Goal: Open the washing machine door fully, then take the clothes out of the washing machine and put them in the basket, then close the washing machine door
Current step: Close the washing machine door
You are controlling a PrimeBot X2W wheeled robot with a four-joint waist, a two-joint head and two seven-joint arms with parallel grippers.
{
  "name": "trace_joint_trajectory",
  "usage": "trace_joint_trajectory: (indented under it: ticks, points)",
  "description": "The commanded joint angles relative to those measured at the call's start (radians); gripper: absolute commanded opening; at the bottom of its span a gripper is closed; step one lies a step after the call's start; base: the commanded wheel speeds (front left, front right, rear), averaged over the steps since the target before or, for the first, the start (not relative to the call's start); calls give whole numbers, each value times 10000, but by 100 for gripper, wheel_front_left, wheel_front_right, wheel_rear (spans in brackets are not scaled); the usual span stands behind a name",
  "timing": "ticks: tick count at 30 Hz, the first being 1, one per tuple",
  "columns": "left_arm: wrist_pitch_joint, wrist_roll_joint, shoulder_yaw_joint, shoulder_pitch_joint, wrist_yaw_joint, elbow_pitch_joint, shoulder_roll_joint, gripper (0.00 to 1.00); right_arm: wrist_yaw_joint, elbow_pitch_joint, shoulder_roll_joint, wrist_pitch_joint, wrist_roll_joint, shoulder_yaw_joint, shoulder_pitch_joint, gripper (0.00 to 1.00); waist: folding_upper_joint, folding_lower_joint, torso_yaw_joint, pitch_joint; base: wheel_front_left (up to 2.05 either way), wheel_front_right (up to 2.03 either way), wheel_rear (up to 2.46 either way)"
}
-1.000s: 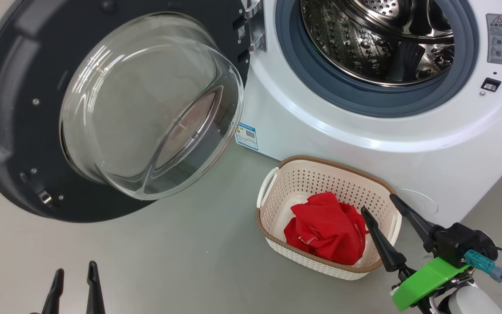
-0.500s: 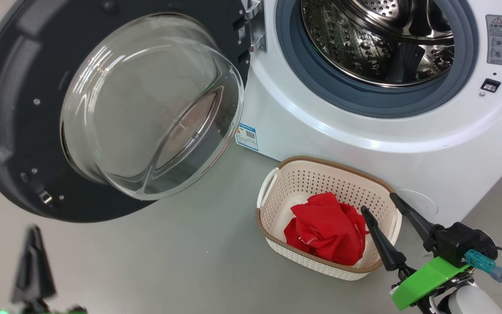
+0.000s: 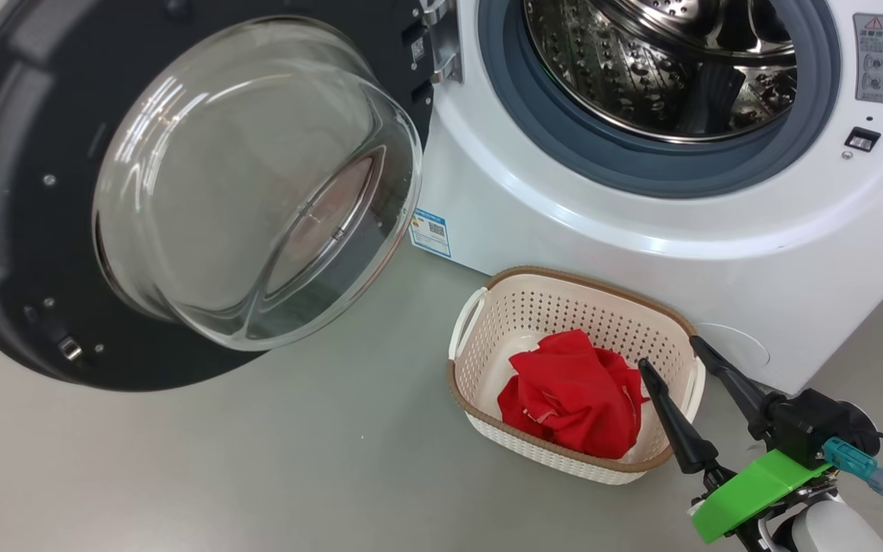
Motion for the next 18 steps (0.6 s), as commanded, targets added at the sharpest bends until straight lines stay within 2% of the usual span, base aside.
trace_joint_trajectory:
  ticks: [1,4,5,9,12,13,18]
  points:
    - [191,-1046,502,-1035,-36,520,1050,0,16,-268,-72,-49,19,115,-96,100,-1,0,-58,81,0,0,0]
    - [745,-2439,701,-2034,-38,1705,1943,0,16,-277,-100,-49,-5,92,-115,100,-1,0,-102,176,0,0,0]
    - [745,-2439,701,-2034,-38,1705,1943,0,16,-277,-100,-49,-5,92,-115,100,-1,0,-102,176,0,0,0]
    - [2270,-4016,515,-3228,-38,3487,3012,0,16,-263,-155,-49,-32,68,-148,100,-1,0,-111,301,0,0,0]
    - [3201,-4495,321,-3974,-39,4766,3767,0,16,-249,-172,-49,-53,101,-183,100,-1,0,-125,378,0,0,0]
    - [3923,-4872,206,-4418,-39,5581,4034,0,16,-236,-181,-49,-59,126,-214,100,-1,0,-136,413,0,0,0]
    - [6306,-5471,-395,-5312,-39,7277,4528,0,16,-243,-230,-49,-72,143,-283,100,-1,0,-143,535,0,0,0]
